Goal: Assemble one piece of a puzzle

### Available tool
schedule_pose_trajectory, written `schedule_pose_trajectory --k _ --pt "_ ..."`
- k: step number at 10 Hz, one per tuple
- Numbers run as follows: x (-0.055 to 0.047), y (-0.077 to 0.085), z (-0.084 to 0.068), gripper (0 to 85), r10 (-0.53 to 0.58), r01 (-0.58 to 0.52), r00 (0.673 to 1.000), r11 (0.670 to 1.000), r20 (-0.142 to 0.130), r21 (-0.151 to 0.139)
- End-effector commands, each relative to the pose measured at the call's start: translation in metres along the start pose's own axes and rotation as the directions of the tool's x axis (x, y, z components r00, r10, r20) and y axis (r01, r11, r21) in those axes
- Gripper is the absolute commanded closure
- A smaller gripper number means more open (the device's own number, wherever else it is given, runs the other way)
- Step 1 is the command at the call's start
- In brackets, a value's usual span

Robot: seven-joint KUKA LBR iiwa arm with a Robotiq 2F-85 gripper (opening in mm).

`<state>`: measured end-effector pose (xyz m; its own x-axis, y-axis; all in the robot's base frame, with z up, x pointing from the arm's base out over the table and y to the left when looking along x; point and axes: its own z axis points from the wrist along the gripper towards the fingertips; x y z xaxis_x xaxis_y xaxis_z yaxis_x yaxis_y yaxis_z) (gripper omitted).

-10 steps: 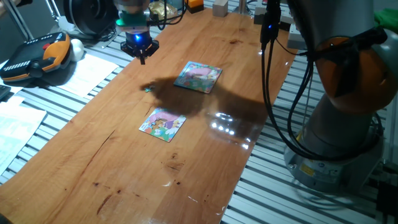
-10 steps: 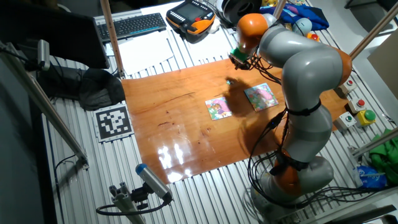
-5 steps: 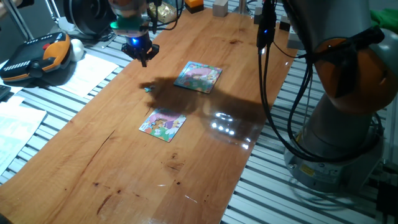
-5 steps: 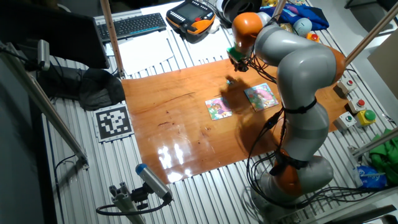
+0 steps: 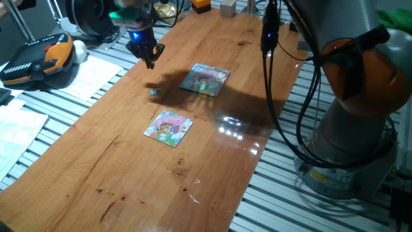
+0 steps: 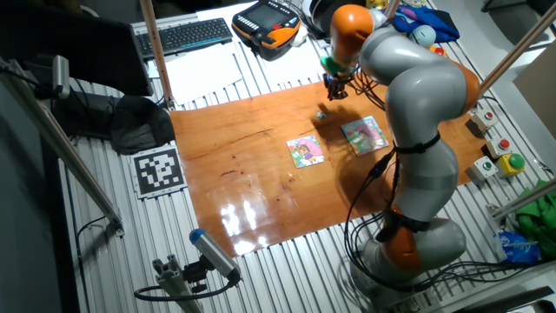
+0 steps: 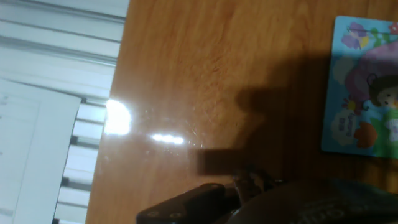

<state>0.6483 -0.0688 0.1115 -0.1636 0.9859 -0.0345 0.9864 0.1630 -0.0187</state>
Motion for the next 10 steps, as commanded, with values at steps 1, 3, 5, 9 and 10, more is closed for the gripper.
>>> schedule_pose_trajectory --k 1,3,5,9,10 --pt "0.0 -0.001 0.0 68.0 0.102 -0.102 0.995 0.995 -0.007 0.005" --pt "0.0 -0.004 0.002 85.0 0.123 -0.124 0.992 0.992 -0.018 -0.017" --pt "0.0 -0.005 0.007 68.0 0.126 -0.128 0.991 0.991 -0.035 -0.047" --pt "0.005 -0.005 0.015 51.0 0.156 -0.159 0.987 0.985 -0.046 -0.066" --pt "0.006 -0.004 0.017 51.0 0.174 -0.177 0.983 0.982 -0.053 -0.06"
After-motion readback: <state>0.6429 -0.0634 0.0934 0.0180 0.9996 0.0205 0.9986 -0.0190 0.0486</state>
